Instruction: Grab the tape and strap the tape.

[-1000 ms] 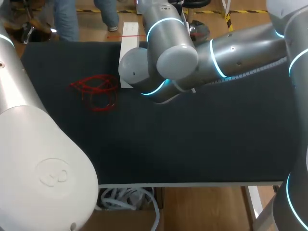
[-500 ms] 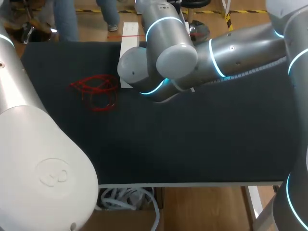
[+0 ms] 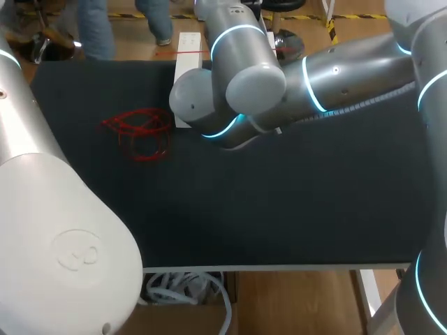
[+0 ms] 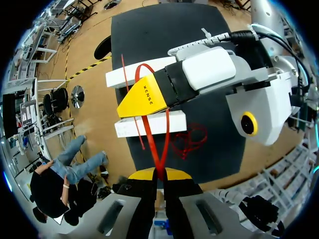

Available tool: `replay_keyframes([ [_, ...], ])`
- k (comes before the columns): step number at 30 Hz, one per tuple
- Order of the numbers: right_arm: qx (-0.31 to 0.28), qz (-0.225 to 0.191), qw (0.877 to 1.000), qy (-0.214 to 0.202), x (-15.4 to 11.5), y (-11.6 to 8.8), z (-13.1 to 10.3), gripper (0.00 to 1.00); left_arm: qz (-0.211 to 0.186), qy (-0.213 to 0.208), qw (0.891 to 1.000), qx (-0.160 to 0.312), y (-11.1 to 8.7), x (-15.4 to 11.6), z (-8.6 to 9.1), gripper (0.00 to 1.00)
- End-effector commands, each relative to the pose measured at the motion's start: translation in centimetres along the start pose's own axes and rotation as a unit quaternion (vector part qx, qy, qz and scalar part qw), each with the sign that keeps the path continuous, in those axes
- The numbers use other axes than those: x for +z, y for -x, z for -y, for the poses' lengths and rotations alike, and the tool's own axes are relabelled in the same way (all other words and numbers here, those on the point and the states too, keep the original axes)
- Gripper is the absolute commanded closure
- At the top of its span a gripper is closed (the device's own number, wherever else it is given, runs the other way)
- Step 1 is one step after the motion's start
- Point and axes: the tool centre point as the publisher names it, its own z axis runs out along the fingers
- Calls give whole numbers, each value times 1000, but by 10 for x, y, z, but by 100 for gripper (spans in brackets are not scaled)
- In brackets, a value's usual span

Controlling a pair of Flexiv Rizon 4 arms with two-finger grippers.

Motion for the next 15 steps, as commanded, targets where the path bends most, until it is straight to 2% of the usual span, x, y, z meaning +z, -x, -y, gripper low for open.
replay_keyframes([
  [1,0,-3,1000,1,0,2,-3,100,-2,2,1000,-1,0,-2,1,100],
  [15,-2,-2,1000,8,0,3,-8,100,-2,2,1000,-1,0,-2,1,100],
])
